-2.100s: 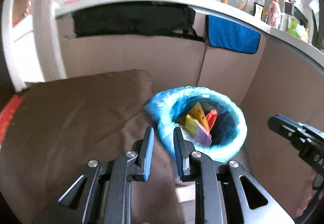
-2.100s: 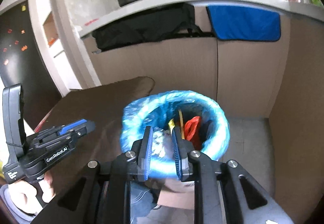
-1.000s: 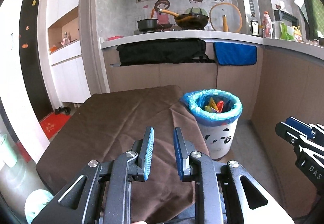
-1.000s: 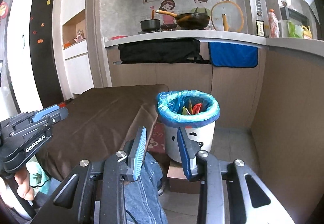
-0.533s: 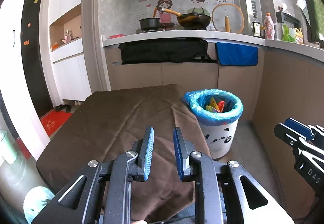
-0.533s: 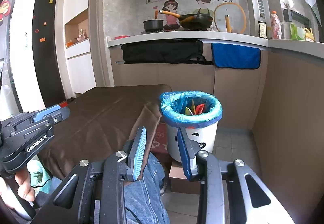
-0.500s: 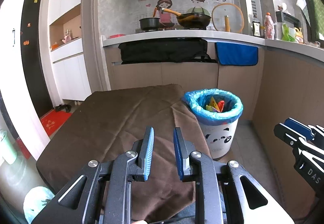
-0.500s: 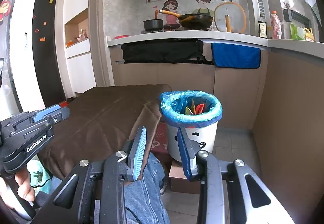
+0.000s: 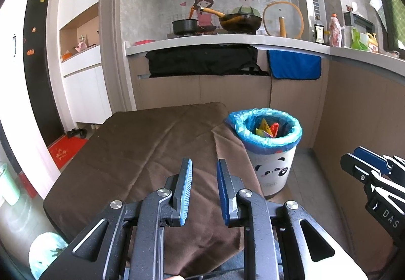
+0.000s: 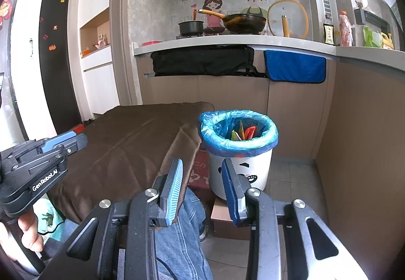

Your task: Collect trash

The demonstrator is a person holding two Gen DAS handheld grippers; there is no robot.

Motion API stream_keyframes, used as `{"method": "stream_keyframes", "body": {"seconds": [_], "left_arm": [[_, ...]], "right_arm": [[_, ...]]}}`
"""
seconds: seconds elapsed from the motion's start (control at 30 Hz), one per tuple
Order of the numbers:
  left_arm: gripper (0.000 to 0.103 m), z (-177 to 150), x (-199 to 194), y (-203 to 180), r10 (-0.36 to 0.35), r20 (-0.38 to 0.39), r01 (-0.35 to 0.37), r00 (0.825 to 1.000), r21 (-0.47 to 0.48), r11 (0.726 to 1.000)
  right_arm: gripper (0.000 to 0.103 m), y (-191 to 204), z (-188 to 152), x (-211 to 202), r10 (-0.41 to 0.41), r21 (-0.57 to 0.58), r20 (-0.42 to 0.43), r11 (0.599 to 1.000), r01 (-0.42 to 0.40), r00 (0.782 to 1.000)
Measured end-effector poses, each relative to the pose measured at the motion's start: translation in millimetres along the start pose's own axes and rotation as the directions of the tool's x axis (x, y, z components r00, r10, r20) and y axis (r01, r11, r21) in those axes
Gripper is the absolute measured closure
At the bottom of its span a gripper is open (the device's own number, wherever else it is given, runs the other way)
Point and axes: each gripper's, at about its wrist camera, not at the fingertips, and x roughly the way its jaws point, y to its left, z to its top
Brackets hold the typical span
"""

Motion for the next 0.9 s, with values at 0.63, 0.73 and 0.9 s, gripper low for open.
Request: {"method": "stream_keyframes", "body": {"seconds": [0.63,0.73,0.9], "left_arm": [[0.082,-0.7,2.3,3.2,-0.004,-0.005,0.004,1.000,-0.002,1.000],[0.082,-1.7,2.6,3.3,-0.004,-0.004,0.004,1.000,-0.003,1.000],[0.082,-3.0,3.4,3.0,-0.008,-0.005,0.008,1.000,-0.001,1.000]], "right_arm": [[0.073,-1.4,-0.9,-0.2,-0.009,0.003,-0.002,1.000,0.009,1.000],[0.073,-2.2,-1.1,0.0,-0.010,0.002,0.000,1.000,0.010,1.000],[0.073,-2.3,-1.3,0.2,-0.016,0.000,0.000,1.000,0.016,1.000]]}}
